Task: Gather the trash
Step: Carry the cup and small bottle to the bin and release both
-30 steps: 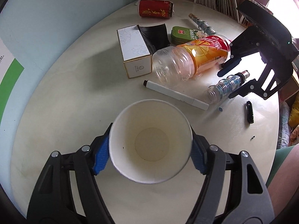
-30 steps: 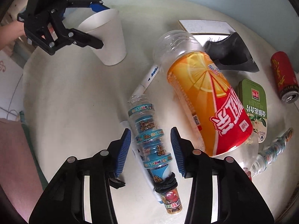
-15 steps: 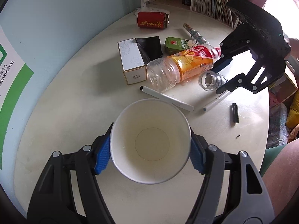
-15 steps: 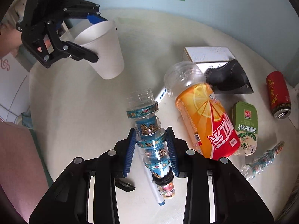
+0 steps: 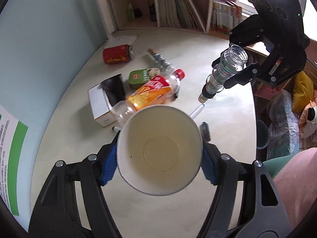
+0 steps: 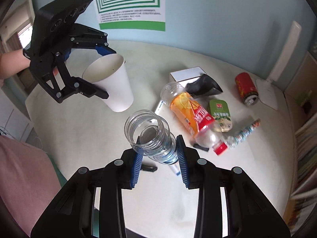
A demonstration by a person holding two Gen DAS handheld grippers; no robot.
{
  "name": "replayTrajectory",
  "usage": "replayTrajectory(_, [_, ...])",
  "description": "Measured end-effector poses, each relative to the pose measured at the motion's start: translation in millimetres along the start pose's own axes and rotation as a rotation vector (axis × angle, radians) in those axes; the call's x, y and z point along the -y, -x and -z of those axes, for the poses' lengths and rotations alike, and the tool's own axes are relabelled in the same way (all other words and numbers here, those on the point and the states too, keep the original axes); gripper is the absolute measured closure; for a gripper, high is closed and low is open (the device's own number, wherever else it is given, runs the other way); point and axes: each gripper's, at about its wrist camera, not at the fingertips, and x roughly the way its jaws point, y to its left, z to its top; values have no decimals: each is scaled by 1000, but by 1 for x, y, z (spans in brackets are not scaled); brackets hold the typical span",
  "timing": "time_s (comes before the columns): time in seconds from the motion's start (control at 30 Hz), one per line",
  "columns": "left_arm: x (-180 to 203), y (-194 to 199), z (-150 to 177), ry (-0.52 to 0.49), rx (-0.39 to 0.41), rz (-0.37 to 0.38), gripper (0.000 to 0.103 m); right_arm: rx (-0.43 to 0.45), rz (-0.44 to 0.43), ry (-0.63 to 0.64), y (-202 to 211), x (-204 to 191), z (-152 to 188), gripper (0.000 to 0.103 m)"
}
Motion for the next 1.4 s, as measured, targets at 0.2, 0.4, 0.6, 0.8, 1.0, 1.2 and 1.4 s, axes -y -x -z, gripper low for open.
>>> replayTrajectory(0.2, [79,-13,-37,-215,10,115,36,33,146,-204,62,-6,80,69])
replayTrajectory(0.4, [184,-27,-70,-425,15,230,36,25,274,-425,126,-17,195,69])
replayTrajectory(0.6, [312,-56,-92,-563,-6,338,36,29,320,-620,175,-33,326,69])
replayTrajectory(0.8, [446,-118,-91,-647,-93,452,36,22,328,-815,200,-49,461,69])
replayTrajectory(1.0, [548,-202,-65,-720,-179,515,36,6,340,-1000,178,-53,583,69])
replayTrajectory(1.2, [625,-308,-31,-775,-268,565,35,42,346,-1182,106,-37,697,69])
replayTrajectory(1.4, [678,-426,24,-858,-366,532,34,48,330,-1326,9,-16,797,68])
